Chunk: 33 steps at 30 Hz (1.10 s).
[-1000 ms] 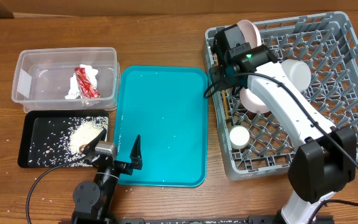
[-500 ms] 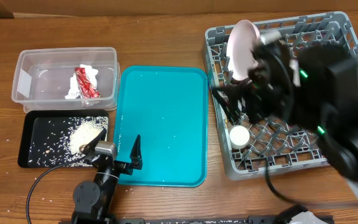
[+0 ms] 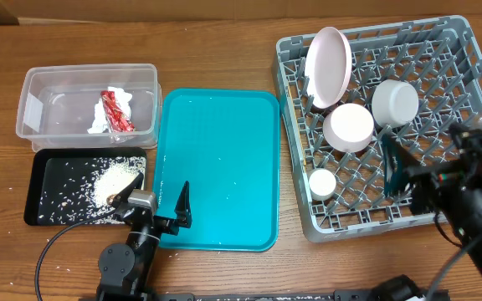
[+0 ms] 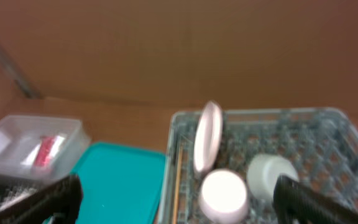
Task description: Sort waste into correct bins and load items into the dishwasher
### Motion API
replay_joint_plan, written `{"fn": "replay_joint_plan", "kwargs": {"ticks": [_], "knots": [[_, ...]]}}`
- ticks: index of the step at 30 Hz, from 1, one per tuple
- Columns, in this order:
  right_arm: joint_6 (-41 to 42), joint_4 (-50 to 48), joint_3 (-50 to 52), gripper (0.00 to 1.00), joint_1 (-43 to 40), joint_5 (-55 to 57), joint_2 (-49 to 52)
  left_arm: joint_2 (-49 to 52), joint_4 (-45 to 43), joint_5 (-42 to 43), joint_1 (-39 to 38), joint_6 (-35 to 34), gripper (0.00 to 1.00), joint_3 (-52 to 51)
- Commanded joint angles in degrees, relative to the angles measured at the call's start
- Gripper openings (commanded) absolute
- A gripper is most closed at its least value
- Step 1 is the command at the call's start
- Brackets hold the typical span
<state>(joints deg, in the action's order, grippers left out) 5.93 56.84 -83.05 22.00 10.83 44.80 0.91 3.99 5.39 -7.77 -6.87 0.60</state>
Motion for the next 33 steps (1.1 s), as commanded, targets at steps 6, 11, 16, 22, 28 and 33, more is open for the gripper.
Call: {"fn": "replay_joint_plan", "kwargs": {"ticks": [6,11,16,22,28,33], "knots": [[0.09,-16.81,37.53,1.00,-7.04,0.68,-17.70,-0.63,-0.09,0.42,0.35,0.07,1.00,-0.33],[0.11,-24.83,53.05,1.00,-10.91,-0.02,-29.05,-0.63,-0.09,0.42,0.35,0.07,1.00,-0.33],[0.11,-34.27,68.52,1.00,-13.68,-0.59,-42.18,-0.63,-0.09,0.42,0.35,0.07,1.00,-0.33],[0.09,-42.84,77.50,1.00,-13.73,-0.59,-44.63,-0.63,-0.09,0.42,0.35,0.07,1.00,-0.33],[0.09,-53.44,82.62,1.00,-13.73,-0.26,-44.63,-0.63,-0.09,0.42,0.35,0.07,1.00,-0.33],[0.09,-53.40,82.60,1.00,-13.70,-0.39,-44.63,-0.63,-0.09,0.42,0.35,0.07,1.00,-0.33]]}}
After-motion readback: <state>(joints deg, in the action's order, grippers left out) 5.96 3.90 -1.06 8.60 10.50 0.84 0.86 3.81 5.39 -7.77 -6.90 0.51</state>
